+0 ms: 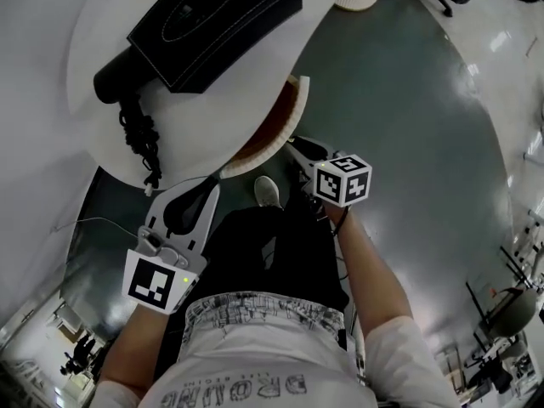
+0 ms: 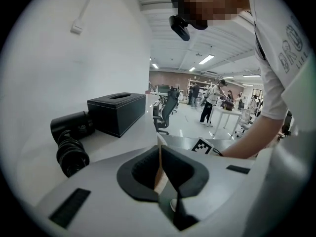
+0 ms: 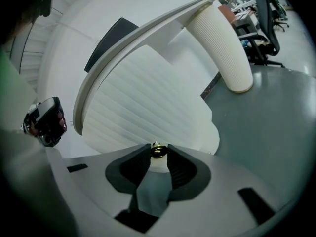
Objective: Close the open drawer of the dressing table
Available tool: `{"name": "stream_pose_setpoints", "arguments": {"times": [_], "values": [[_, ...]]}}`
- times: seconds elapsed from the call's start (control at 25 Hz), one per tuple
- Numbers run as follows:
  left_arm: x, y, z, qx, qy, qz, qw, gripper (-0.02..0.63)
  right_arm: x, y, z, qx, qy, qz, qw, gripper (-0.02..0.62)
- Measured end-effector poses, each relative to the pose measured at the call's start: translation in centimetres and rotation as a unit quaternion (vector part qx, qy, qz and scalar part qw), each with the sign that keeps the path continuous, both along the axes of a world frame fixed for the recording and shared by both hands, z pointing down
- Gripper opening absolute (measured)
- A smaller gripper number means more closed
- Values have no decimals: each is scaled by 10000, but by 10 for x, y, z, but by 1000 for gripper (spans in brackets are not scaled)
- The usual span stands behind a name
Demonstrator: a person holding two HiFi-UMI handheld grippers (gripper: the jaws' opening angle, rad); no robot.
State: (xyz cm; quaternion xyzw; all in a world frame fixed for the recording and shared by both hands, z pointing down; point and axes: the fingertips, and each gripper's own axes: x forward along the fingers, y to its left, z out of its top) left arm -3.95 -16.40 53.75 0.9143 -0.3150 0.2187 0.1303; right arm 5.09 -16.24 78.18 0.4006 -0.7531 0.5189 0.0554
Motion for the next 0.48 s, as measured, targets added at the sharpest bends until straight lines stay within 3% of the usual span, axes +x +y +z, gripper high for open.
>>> {"name": "stream_pose_setpoints", "arguments": {"times": [0.48], "values": [[-34,-5,-18,237,65,-456,9987,32,-38,-51,-2,176,-268,-23,9995,115]]}}
